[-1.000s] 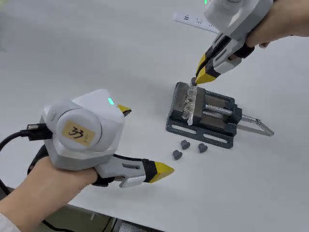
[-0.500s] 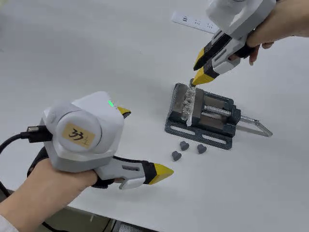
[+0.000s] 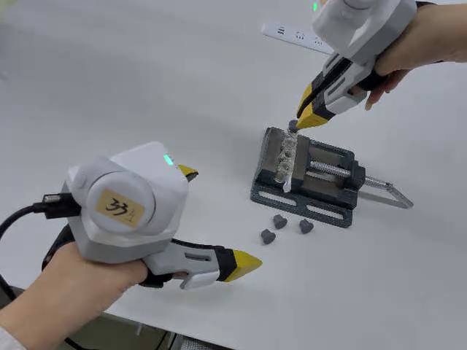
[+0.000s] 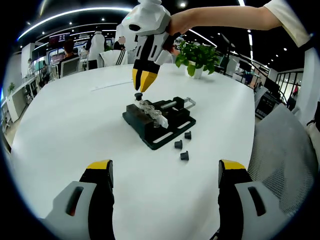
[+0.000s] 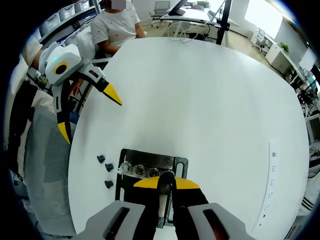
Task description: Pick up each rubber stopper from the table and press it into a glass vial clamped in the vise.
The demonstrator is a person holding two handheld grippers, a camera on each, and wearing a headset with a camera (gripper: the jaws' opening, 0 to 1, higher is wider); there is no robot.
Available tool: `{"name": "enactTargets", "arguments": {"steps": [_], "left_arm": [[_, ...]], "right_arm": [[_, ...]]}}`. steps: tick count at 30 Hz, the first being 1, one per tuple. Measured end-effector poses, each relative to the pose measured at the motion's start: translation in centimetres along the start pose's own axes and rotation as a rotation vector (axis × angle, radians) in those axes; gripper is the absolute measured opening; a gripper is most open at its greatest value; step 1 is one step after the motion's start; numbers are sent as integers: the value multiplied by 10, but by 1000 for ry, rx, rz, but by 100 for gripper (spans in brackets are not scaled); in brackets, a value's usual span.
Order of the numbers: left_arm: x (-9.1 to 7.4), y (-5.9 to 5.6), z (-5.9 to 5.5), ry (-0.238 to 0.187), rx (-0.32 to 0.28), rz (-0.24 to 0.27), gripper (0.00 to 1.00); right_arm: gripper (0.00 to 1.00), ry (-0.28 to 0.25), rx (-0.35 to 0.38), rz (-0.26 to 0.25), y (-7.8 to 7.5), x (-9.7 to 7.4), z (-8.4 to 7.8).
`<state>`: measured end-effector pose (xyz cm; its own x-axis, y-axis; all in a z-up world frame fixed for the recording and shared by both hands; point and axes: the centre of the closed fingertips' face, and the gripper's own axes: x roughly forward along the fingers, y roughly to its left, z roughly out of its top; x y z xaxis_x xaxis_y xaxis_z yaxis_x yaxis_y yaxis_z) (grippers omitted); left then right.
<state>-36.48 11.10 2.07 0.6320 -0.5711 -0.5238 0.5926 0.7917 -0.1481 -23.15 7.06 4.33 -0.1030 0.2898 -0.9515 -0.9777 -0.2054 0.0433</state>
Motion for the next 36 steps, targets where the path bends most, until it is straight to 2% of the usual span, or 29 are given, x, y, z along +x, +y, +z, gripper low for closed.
{"name": "enactTargets", "arguments": {"steps": [6,12,22,27,32,34,36], "left_arm": [[1,1,0,-1,-2,0,85],[1,1,-2,2,-7,0,85],[3,1,-4,5,-15,-6,85],[5,0,-4,6,-16,-10,85],[6,1,-6,9,-18,-11,85],[6,1,-6,9,-19,-11,85],[6,2,-6,10,-21,-11,85]], "right_arm": [[1,7,-7,12,-1,3,-1],[1,8,-4,12,-9,8,-2],[0,8,-2,22,-7,8,-3],[0,11,6,37,-8,9,-2],[0,21,41,75,-9,8,-3],[0,24,49,86,-4,7,-2],[0,40,24,86,2,6,-1]]}}
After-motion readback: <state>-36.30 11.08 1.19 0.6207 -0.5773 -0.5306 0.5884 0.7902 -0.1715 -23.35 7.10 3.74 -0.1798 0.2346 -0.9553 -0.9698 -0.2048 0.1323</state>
